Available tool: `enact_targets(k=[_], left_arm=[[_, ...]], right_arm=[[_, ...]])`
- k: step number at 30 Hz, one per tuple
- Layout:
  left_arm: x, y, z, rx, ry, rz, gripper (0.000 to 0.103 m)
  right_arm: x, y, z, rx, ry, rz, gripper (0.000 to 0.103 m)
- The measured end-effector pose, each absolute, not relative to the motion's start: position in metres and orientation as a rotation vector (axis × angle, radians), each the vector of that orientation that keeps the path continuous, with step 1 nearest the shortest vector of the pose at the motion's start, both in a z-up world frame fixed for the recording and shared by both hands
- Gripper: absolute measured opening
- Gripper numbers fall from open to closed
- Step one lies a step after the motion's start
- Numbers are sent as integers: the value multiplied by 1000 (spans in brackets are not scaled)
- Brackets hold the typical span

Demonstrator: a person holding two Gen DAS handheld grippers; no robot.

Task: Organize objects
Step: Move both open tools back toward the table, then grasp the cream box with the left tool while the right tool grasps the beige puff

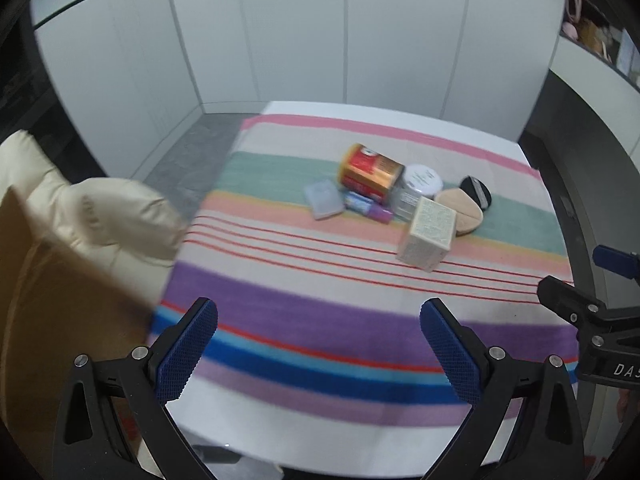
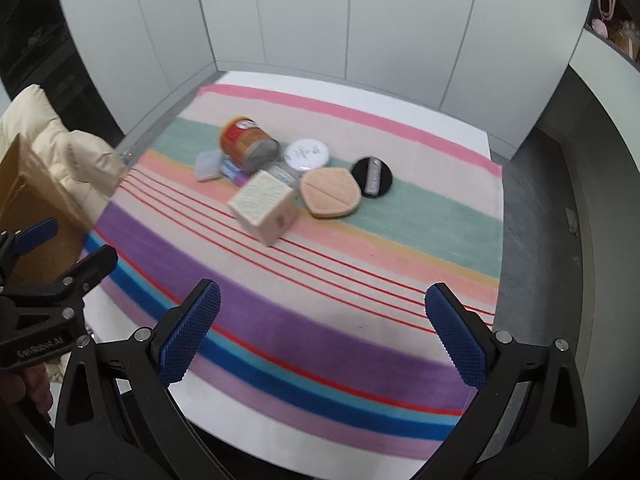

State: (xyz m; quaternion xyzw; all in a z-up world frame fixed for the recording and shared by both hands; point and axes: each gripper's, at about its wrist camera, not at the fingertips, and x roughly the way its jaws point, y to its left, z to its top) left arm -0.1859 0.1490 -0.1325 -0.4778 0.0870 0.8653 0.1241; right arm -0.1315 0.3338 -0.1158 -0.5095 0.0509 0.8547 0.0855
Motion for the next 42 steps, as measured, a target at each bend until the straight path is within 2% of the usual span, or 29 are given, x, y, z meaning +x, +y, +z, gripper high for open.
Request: enact_targets(k=[4,7,10,18,21,22,23,32,35,39,42], left_arm=[[-203,178,-156,-1423,260,2459,101],[-213,199,-174,-1430,278,2399,94],[-219,218,-192,-1433,309,2357,94],[-239,244,-220,-1349,306,2301,78],[-244,244,-221,-1305,276,2295,62],[-245,244,-221,-1298,275,2287,51],[-246,244,-221,-1298,279,2287,45],[-251,223,-217,-1366,304,2336,43],[-250,219,-218,-1389,301,2338,43],[-250,215,-217,-1411,281,2343,43],[-247,215,-217,-1428,293,2335,43]], right_arm=[[-146,356,-136,-1543,160,2505,103],[-157,370,-150,-1571,153,2486,103],[-166,384,-164,-1589,140,2472,103],[-187,413,-202,-1634,204,2447,98],[-197,414,-210,-1667,223,2470,98],[-202,413,-211,-1674,227,2483,98],[-205,411,-213,-1678,228,2495,98],[-243,387,-230,-1718,253,2560,89],[-252,375,-231,-1688,181,2567,85],[-260,369,-229,-1660,119,2571,64],[-258,372,-227,-1673,173,2575,59]])
